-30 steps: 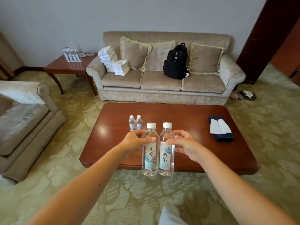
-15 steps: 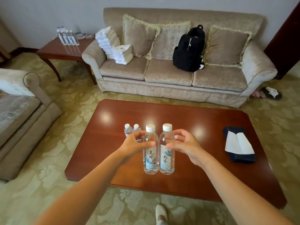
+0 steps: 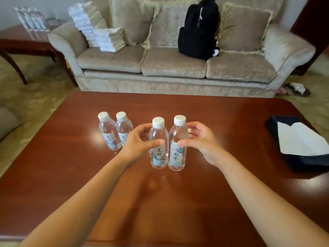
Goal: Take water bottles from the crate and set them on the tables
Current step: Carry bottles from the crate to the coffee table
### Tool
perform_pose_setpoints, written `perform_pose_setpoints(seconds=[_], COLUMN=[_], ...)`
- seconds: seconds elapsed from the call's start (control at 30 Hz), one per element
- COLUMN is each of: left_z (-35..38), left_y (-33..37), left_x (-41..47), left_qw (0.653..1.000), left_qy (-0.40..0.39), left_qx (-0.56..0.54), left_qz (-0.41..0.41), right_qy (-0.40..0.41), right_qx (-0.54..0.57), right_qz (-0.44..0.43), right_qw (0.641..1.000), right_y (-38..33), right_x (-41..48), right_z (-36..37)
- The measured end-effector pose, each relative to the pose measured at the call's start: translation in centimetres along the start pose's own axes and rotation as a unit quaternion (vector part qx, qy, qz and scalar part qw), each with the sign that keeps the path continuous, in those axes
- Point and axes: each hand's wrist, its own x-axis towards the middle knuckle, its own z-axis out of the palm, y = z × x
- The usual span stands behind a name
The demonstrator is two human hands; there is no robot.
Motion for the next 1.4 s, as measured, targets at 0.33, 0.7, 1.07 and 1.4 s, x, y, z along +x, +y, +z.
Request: perform_pose_setpoints(seconds=[0.33, 0.7, 1.07, 1.4], left_z=[0.8, 0.6, 2.7, 5.1], left_y=[-7.6, -7.3, -9.8, -14.1], left_x=[2.5, 1.5, 1.5, 1.3], left_qw=[0.993, 0.992, 0.990, 0.980], left_qy=[0.010, -0.035, 0.038, 0.160], left_qx=[0.012, 0.043, 0.122, 0.109], left_qz=[0.119, 0.112, 0.060, 0.043], right_qy=[0.017, 0.009, 0.047, 0.111], right_qx=[-0.010, 0.040, -0.071, -0.195], right_qz=[-0.125, -0.165, -0.149, -0.113], right_qw=[0.992, 0.985, 0.985, 0.968], right_y=[7.4, 9.2, 9.6, 13.1], right_x=[3.0, 2.4, 1.0, 1.9], right_z=[1.5, 2.1, 2.7, 4.2])
